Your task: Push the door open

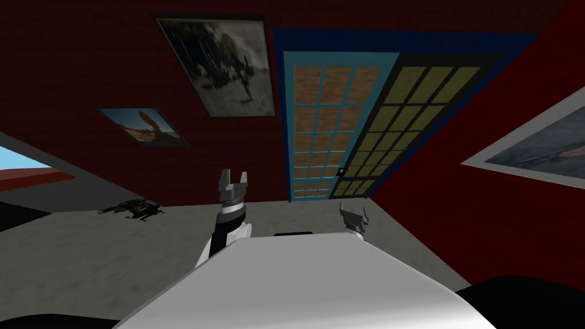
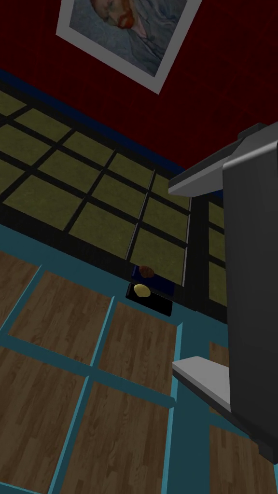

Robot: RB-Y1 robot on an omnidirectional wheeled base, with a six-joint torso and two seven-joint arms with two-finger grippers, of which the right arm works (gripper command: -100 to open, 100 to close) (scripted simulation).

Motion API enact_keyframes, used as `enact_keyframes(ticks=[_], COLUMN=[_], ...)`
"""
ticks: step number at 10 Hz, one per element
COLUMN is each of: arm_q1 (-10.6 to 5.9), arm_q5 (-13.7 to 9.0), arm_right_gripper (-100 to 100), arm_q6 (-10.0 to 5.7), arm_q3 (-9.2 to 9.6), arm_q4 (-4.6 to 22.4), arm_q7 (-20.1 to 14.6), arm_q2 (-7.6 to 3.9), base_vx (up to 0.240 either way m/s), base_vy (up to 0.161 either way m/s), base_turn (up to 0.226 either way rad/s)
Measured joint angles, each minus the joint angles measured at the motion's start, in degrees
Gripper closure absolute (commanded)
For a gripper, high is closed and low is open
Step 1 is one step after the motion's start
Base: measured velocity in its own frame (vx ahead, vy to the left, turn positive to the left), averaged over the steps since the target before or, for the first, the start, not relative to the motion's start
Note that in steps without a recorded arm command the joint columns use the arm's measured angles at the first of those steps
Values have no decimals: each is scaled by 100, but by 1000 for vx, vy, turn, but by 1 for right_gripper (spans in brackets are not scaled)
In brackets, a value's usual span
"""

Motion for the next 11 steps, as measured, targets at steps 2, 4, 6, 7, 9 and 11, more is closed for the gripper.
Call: enact_keyframes(ticks=[2,4,6,7,9,11], arm_q1=[18,41,71,51,78,91], arm_q5=[-152,-283,-414,-473,-610,-779], arm_right_gripper=[-100,-100,-100,-100,-100,-100], arm_q6=[-118,-221,-322,-363,-469,-561], arm_q3=[7,24,32,33,50,46], arm_q4=[152,288,411,492,624,765], arm_q7=[-144,-265,-395,-443,-564,-703], arm_q2=[1,14,10,19,33,32], base_vx=[-11,8,-5,-24,-31,-27], base_vy=[-182,-209,-179,-223,-234,-215], base_turn=[237,305,212,325,313,293])
